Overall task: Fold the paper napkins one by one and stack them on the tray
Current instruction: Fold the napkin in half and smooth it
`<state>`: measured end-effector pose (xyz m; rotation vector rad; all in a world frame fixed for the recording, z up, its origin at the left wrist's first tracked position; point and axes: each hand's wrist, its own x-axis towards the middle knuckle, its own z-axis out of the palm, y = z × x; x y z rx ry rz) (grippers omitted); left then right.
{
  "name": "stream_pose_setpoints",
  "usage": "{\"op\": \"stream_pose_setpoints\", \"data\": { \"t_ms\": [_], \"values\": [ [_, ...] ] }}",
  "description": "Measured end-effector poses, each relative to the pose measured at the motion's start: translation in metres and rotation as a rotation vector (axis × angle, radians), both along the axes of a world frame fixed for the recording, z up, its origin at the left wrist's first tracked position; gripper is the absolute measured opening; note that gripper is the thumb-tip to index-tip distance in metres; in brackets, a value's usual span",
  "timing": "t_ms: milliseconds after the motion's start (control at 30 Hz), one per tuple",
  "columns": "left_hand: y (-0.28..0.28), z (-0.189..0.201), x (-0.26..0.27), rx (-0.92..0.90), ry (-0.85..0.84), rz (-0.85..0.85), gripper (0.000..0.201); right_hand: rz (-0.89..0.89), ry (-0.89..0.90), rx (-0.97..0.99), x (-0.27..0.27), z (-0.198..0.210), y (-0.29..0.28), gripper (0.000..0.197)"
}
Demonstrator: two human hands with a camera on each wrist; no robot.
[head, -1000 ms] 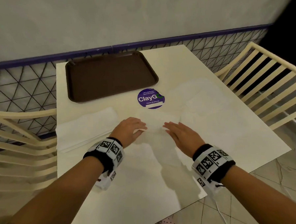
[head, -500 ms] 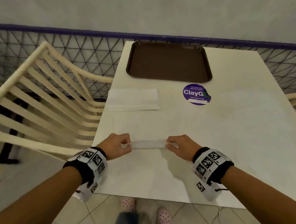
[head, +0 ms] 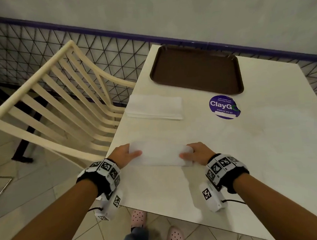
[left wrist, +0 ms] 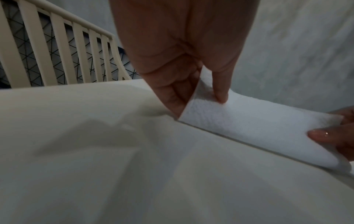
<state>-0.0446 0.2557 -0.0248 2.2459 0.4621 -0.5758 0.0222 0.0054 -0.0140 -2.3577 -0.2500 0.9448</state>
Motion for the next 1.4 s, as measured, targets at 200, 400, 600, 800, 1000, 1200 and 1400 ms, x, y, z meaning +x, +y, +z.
{"op": "stream_pose_setpoints", "data": {
  "t_ms": [200, 400, 600, 800, 1000, 1200, 1400],
  "values": [
    [0.009, -0.001, 0.019, 0.024, 0.071, -0.044, 0.041, -0.181, -0.037, 0.095, 0.015, -0.005, 0.012, 0.021],
    [0.015, 0.000, 0.039, -0.008, 0.113, -0.006, 0.042, -0.253, -0.060, 0.006, 0.028, -0.011, 0.025, 0.026],
    [0.021, -0.007, 0.049, -0.023, 0.154, 0.025, 0.046, -0.289, -0.035, -0.056, 0.036, -0.017, 0.029, 0.037],
    [0.019, -0.005, 0.052, 0.038, 0.162, -0.003, 0.040, -0.307, -0.055, -0.092, 0.042, -0.022, 0.029, 0.042],
    [0.015, -0.007, 0.053, 0.130, 0.154, -0.034, 0.043, -0.322, -0.041, -0.100, 0.043, -0.023, 0.031, 0.041],
    [0.011, -0.004, 0.053, 0.261, 0.118, -0.043, 0.047, -0.326, -0.042, -0.098, 0.043, -0.023, 0.033, 0.035],
    [-0.011, 0.015, 0.051, 0.551, -0.261, -0.176, 0.046, -0.342, -0.044, -0.087, 0.044, -0.024, 0.033, 0.043]
  ]
}}
